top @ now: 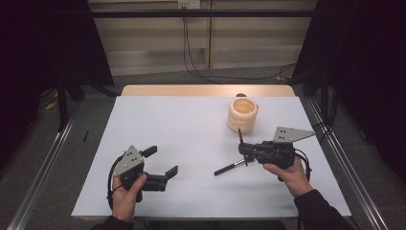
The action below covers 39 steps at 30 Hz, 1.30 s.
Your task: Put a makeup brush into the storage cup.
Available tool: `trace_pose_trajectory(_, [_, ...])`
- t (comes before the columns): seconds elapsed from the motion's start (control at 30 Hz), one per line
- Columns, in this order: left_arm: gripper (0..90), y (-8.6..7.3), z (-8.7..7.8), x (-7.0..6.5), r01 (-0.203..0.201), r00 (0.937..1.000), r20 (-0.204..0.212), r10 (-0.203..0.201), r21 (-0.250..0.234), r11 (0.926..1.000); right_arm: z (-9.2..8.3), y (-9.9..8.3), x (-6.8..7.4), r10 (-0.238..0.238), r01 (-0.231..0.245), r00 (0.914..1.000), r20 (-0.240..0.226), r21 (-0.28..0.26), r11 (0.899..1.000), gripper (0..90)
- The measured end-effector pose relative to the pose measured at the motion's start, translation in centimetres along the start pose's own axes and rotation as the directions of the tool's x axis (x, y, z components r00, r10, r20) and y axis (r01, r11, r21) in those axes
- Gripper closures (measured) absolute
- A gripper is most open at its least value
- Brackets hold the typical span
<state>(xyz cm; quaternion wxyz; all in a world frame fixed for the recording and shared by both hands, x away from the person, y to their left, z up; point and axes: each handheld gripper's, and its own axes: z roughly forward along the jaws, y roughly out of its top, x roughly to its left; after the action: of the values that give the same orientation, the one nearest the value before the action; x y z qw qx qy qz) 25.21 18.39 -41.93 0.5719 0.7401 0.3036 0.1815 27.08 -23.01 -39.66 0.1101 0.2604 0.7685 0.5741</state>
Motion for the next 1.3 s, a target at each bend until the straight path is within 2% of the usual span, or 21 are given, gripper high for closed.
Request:
trace_pose_trajectory(0.1, [0.7, -0.4, -0.2, 0.2, 0.005, 1.0000, -0.001, -0.005, 0.010, 0.9999, -0.1, 0.1, -0.3, 0.005, -0.005, 0.9999, 0.009, -0.005, 1.000, 83.5])
trace_pose_trajectory(0.23, [0.9, -1.0, -0.5, 0.4, -0.011, 0.9999, -0.010, 0.011, 0.025, 0.9996, -0.1, 0.2, -0.8, 0.008, -0.008, 0.9997, 0.022, -0.007, 1.000, 83.5])
trace_pose_trajectory(0.27, [0.9, -1.1, -0.5, 0.5, 0.005, 0.9999, -0.010, -0.004, 0.027, 0.9996, -0.1, 0.2, -0.8, 0.010, -0.009, 0.9998, 0.018, -0.011, 1.000, 83.5])
trace_pose_trajectory(0.43, [0.9, -1.2, -0.6, 0.5, 0.009, 0.9998, -0.017, -0.009, 0.018, 0.9998, -0.2, 0.7, -1.4, 0.012, -0.011, 0.9993, 0.035, -0.015, 1.000, 83.5])
trace_pose_trajectory(0.63, [1.4, -1.3, -0.6, 0.3, 0.015, 0.9998, 0.011, -0.015, 0.027, 0.9995, 0.1, 1.1, -2.2, 0.016, -0.016, 0.9984, 0.053, -0.007, 1.000, 83.5])
trace_pose_trajectory(0.83, [1.4, -1.4, -0.7, 0.2, 0.020, 0.9997, 0.013, -0.020, 0.024, 0.9995, 0.6, 1.9, -3.2, 0.018, -0.018, 0.9967, 0.079, -0.007, 1.000, 83.5])
trace_pose_trajectory(0.87, [1.4, -1.4, -0.7, 0.3, 0.015, 0.9994, 0.030, -0.016, 0.015, 0.9998, 0.6, 2.0, -3.3, 0.016, -0.016, 0.9963, 0.084, -0.010, 1.000, 83.5])
trace_pose_trajectory(0.97, [1.5, -1.5, -0.8, 0.1, 0.021, 0.9998, 0.006, -0.022, 0.024, 0.9995, 0.8, 2.4, -3.6, 0.014, -0.012, 0.9955, 0.094, -0.016, 1.000, 83.5])
trace_pose_trajectory(1.3, [1.5, -1.6, -0.9, 0.2, 0.015, 0.9999, 0.008, -0.015, 0.030, 0.9994, 1.1, 3.9, -5.2, 0.013, -0.011, 0.9909, 0.134, -0.020, 1.000, 83.5])
